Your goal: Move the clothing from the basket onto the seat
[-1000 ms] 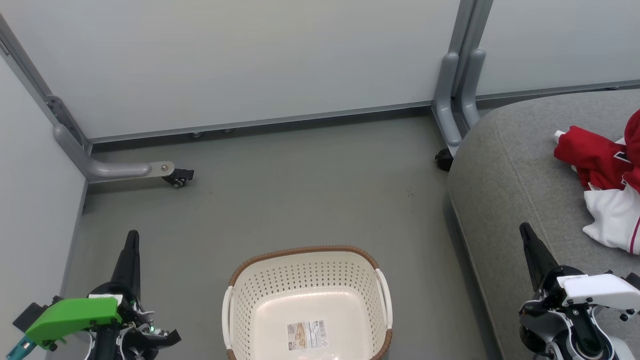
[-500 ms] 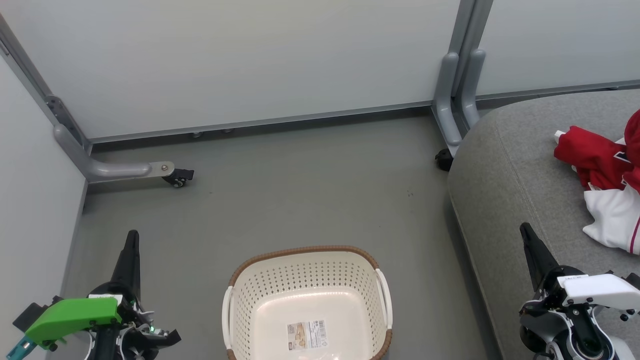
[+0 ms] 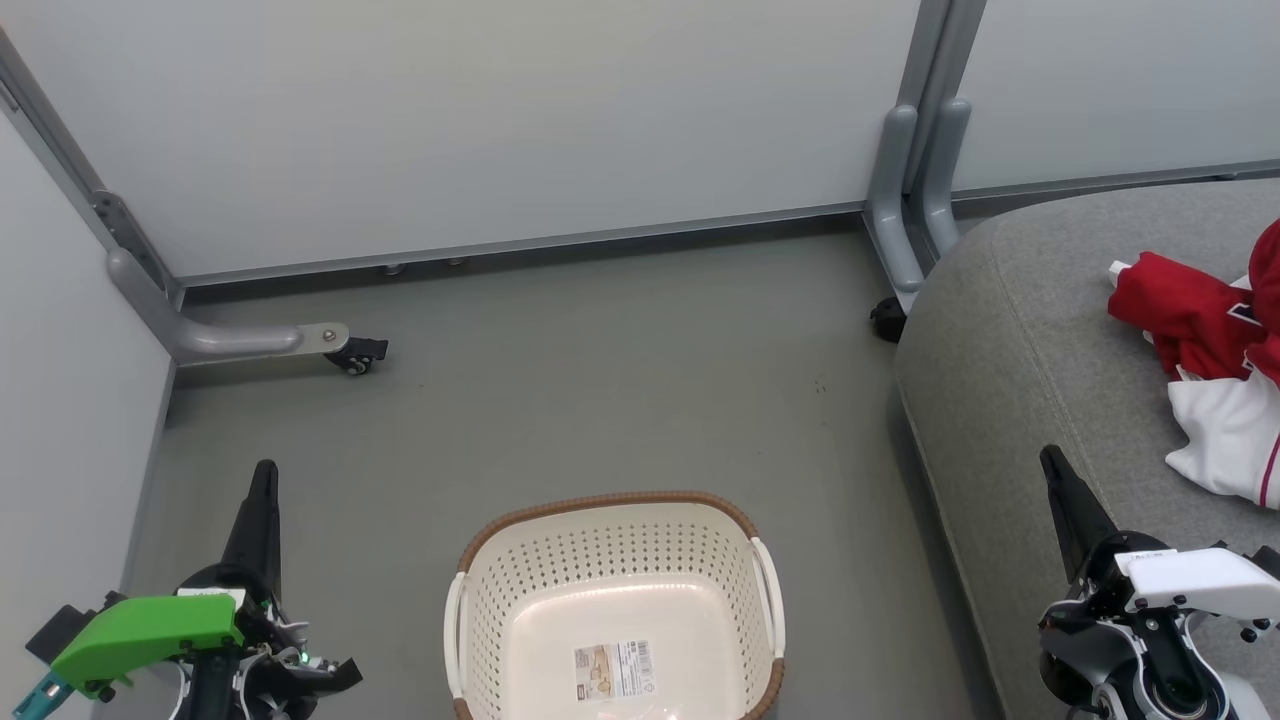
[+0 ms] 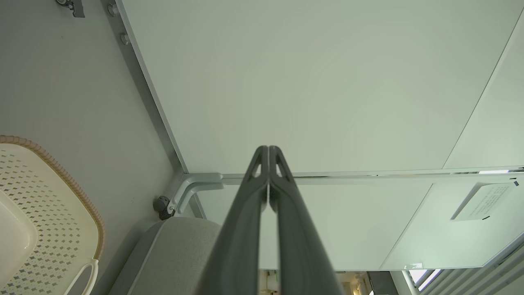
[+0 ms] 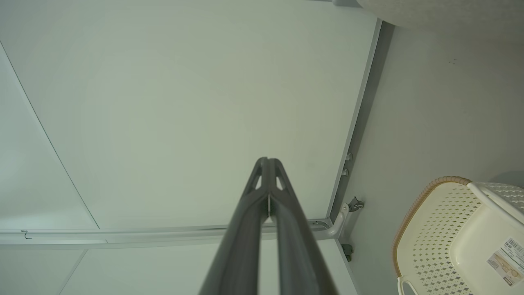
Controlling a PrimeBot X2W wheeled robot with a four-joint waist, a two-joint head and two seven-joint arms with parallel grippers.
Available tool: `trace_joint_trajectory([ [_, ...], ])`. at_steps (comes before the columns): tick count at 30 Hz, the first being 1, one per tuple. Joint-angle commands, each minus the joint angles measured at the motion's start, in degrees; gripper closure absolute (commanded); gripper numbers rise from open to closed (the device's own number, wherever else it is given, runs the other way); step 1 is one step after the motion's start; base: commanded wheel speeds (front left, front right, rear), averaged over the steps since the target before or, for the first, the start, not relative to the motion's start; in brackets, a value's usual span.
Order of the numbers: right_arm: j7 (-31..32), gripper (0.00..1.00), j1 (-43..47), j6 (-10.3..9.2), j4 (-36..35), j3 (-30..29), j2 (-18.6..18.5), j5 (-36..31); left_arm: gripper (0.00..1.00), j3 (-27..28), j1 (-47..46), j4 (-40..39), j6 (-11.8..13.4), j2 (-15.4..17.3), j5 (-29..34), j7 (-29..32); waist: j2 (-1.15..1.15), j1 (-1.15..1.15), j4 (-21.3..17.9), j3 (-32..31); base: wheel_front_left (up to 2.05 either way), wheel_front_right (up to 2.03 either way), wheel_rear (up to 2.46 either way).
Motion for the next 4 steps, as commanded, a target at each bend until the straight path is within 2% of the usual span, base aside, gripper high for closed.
trace_joint_trajectory([
  [1, 0.29, 1.00, -0.57, -0.02, 0.14, -0.16, -0.11, -0.24, 1.00, 0.20, -0.76, 0.02, -0.27, -0.08, 0.22, 0.28, 0.00, 0.00, 0.00, 0.00, 0.00, 0.00, 0.00],
  [4, 0.29, 1.00, -0.57, -0.02, 0.14, -0.18, -0.09, -0.26, 1.00, 0.24, -0.76, 0.03, -0.27, -0.08, 0.25, 0.33, 0.00, 0.00, 0.00, 0.00, 0.00, 0.00, 0.00],
])
